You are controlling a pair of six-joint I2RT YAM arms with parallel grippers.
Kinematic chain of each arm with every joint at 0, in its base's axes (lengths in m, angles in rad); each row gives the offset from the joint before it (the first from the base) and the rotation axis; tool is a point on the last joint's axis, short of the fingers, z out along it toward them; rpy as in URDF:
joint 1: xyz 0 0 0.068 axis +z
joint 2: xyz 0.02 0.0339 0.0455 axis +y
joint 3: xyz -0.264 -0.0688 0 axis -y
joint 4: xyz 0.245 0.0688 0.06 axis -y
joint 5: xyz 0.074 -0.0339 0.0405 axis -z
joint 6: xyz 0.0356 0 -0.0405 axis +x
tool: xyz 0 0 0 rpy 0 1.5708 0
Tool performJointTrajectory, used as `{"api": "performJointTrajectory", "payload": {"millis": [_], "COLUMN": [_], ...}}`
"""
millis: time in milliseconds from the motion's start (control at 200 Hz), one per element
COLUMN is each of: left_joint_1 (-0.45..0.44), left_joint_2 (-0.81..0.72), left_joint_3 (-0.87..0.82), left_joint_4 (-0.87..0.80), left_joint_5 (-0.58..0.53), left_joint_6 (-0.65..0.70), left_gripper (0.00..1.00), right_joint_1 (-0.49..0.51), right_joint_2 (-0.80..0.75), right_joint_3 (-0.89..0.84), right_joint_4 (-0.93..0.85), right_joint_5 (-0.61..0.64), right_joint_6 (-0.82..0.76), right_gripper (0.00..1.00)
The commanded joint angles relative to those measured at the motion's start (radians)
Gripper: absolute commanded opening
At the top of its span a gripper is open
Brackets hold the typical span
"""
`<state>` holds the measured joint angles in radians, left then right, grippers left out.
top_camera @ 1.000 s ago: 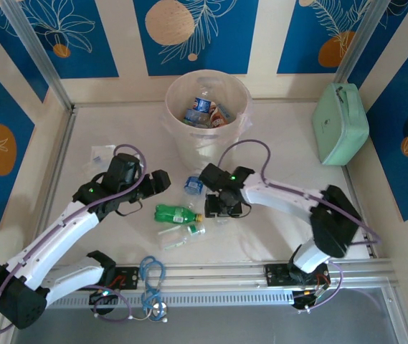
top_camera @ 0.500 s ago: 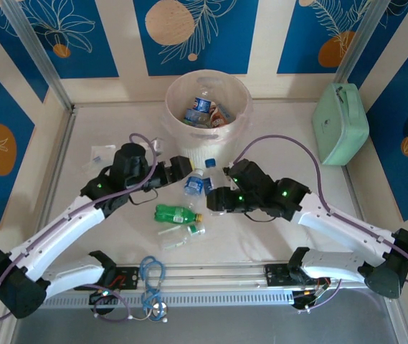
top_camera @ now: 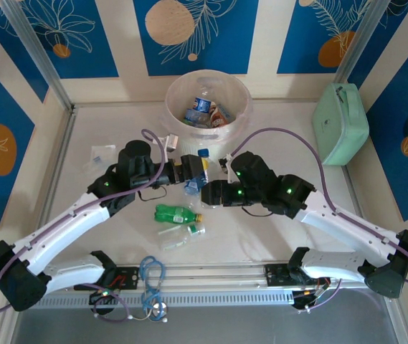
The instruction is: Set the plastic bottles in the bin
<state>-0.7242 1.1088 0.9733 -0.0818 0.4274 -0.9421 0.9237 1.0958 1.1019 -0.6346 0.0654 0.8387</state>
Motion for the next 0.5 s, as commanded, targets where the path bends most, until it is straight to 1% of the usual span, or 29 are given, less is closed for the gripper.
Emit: {"api": "performJointTrajectory", "payload": {"millis": [0,280,495], "left_joint_1": [-0.019,-0.025,-0.025], "left_joint_2": [0.03,0.063,0.063], "left_joint_3": [0.006,0.013,0.015], "left_joint_4": [0.023,0.001,-0.013], "left_joint_5": [0.055,0.05,0.036], "left_joint_6": [0.009,0.019,0.023], "left_gripper": [0.9,0.85,0.78], "right_joint_1": [0.005,0.011,0.019], "right_joint_2": [-0.011,-0.01,-0.007], "right_joint_3": [0.041,0.043,0.042], "right_joint_4": [0.026,0.026,0.016], "right_joint_5": [-0.039,-0.041,-0.026], "right_joint_6": [-0.02,-0.023,-0.03], "right_gripper": [0.55,0.56,0.56]}}
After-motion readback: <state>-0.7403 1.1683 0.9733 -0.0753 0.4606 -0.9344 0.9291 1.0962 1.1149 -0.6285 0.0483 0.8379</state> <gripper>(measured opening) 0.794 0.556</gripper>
